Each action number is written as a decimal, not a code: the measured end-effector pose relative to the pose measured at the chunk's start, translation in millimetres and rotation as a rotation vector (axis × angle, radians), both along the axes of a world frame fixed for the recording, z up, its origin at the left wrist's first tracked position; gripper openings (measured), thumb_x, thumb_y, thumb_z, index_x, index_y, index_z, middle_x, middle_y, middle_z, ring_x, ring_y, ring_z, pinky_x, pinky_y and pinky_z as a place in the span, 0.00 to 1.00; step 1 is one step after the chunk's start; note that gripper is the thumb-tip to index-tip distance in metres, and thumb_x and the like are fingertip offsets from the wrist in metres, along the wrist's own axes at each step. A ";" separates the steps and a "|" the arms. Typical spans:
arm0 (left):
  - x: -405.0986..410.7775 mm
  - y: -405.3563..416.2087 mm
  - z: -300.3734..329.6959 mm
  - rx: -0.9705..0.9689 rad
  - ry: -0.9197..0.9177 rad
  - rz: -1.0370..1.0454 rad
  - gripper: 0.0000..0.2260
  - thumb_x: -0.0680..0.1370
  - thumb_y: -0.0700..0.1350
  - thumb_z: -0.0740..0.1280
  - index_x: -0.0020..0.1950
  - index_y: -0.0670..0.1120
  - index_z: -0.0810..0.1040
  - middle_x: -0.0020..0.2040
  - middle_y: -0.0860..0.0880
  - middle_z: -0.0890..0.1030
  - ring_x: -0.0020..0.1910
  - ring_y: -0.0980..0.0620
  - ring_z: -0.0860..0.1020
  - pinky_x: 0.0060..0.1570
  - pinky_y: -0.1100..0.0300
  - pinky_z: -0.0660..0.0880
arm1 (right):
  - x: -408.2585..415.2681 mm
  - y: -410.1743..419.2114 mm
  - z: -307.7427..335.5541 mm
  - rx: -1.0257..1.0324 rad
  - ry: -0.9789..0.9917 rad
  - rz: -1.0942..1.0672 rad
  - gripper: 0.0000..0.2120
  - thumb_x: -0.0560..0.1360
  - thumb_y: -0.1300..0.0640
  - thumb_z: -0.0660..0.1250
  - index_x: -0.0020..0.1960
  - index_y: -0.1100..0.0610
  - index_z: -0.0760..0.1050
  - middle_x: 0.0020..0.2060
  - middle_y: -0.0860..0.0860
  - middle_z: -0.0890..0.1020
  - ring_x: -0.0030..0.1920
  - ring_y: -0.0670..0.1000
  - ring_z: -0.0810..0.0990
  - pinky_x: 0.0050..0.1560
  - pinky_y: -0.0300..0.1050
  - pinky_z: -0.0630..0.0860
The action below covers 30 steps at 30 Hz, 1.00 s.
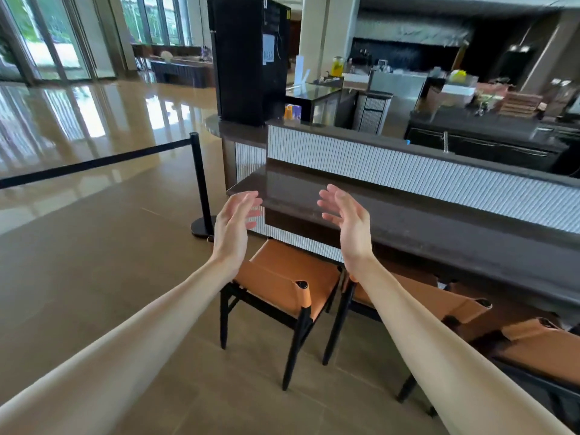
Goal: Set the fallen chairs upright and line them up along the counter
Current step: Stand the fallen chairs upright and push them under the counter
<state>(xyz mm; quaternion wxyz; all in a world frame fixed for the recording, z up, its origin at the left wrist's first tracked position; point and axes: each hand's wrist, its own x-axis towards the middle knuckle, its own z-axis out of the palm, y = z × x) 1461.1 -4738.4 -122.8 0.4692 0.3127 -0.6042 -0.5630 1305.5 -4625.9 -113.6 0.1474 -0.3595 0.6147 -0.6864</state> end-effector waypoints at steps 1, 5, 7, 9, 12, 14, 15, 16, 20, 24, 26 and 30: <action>3.0 -4.1 1.0 -0.001 0.006 -0.003 0.13 0.84 0.51 0.62 0.63 0.47 0.81 0.58 0.49 0.84 0.59 0.49 0.81 0.66 0.44 0.74 | 2.3 -3.9 0.7 -0.002 0.013 -0.006 0.20 0.85 0.49 0.57 0.71 0.57 0.76 0.63 0.51 0.83 0.63 0.49 0.81 0.69 0.56 0.75; 7.2 -26.3 -3.3 0.002 0.008 -0.019 0.12 0.85 0.49 0.61 0.63 0.47 0.80 0.59 0.47 0.83 0.59 0.46 0.81 0.65 0.44 0.75 | 1.1 -27.7 1.6 -0.014 0.050 -0.023 0.18 0.86 0.52 0.57 0.71 0.57 0.76 0.63 0.51 0.83 0.62 0.48 0.82 0.67 0.53 0.77; 6.1 -39.5 -8.6 0.004 -0.004 -0.032 0.12 0.85 0.49 0.61 0.62 0.47 0.80 0.59 0.47 0.83 0.58 0.47 0.81 0.65 0.44 0.75 | -2.3 -44.0 -2.0 -0.018 0.059 -0.026 0.18 0.86 0.52 0.57 0.71 0.58 0.76 0.62 0.51 0.83 0.62 0.49 0.82 0.67 0.53 0.77; 4.3 -59.3 -15.8 0.012 -0.020 -0.038 0.10 0.84 0.48 0.61 0.60 0.49 0.80 0.59 0.48 0.83 0.58 0.48 0.82 0.65 0.44 0.76 | -6.2 -66.0 -9.1 -0.024 0.054 -0.028 0.18 0.86 0.52 0.57 0.70 0.58 0.76 0.62 0.51 0.83 0.61 0.49 0.82 0.67 0.54 0.77; -2.2 -98.4 -24.4 0.018 -0.051 -0.032 0.08 0.84 0.47 0.62 0.58 0.51 0.80 0.60 0.48 0.82 0.57 0.51 0.82 0.64 0.46 0.76 | -13.9 -108.0 -23.7 -0.026 0.031 -0.028 0.19 0.85 0.51 0.57 0.70 0.58 0.76 0.62 0.52 0.83 0.62 0.51 0.82 0.67 0.54 0.77; -6.7 -122.0 -28.3 0.048 -0.078 -0.027 0.08 0.84 0.48 0.62 0.58 0.51 0.81 0.60 0.49 0.82 0.57 0.52 0.82 0.64 0.46 0.76 | -18.0 -131.8 -33.0 -0.006 -0.009 -0.032 0.18 0.86 0.53 0.57 0.70 0.59 0.77 0.62 0.52 0.83 0.62 0.51 0.82 0.67 0.55 0.77; -10.0 -135.3 -30.6 0.057 -0.095 -0.029 0.09 0.84 0.48 0.62 0.58 0.51 0.81 0.60 0.49 0.82 0.56 0.52 0.82 0.64 0.46 0.76 | -20.8 -144.0 -38.3 0.001 -0.030 -0.039 0.18 0.86 0.54 0.57 0.70 0.59 0.77 0.62 0.52 0.83 0.61 0.51 0.82 0.67 0.55 0.77; -14.7 -148.8 -33.4 0.063 -0.109 -0.033 0.09 0.84 0.48 0.62 0.58 0.50 0.81 0.60 0.49 0.83 0.56 0.53 0.82 0.64 0.47 0.77 | -25.0 -155.9 -44.1 0.004 -0.049 -0.048 0.18 0.86 0.54 0.57 0.70 0.59 0.77 0.62 0.52 0.83 0.61 0.51 0.82 0.66 0.54 0.77; -39.3 -193.7 -51.9 0.113 -0.145 -0.047 0.10 0.83 0.49 0.63 0.58 0.49 0.82 0.58 0.50 0.83 0.57 0.52 0.82 0.64 0.47 0.76 | -43.5 -191.6 -70.2 0.051 -0.151 -0.074 0.17 0.86 0.54 0.57 0.69 0.59 0.77 0.60 0.52 0.84 0.60 0.50 0.83 0.64 0.51 0.79; -67.0 -221.5 -81.1 0.223 -0.188 -0.086 0.12 0.82 0.50 0.64 0.59 0.47 0.83 0.58 0.50 0.83 0.57 0.53 0.82 0.62 0.51 0.78 | -55.5 -198.6 -102.2 0.156 -0.259 -0.177 0.16 0.84 0.50 0.61 0.65 0.56 0.80 0.57 0.49 0.85 0.58 0.48 0.84 0.62 0.47 0.79; -79.6 -233.6 -95.4 0.279 -0.199 -0.112 0.11 0.81 0.50 0.66 0.57 0.47 0.83 0.56 0.50 0.84 0.56 0.52 0.82 0.61 0.51 0.78 | -63.2 -196.8 -122.1 0.220 -0.308 -0.240 0.15 0.84 0.50 0.62 0.63 0.56 0.81 0.55 0.49 0.86 0.57 0.49 0.84 0.61 0.48 0.80; -95.8 -257.6 -134.4 0.415 -0.230 -0.179 0.08 0.78 0.47 0.68 0.53 0.46 0.84 0.55 0.45 0.84 0.57 0.49 0.82 0.59 0.49 0.80 | -67.5 -199.6 -169.7 0.381 -0.551 -0.437 0.09 0.82 0.52 0.65 0.55 0.55 0.82 0.50 0.51 0.87 0.52 0.52 0.86 0.60 0.52 0.82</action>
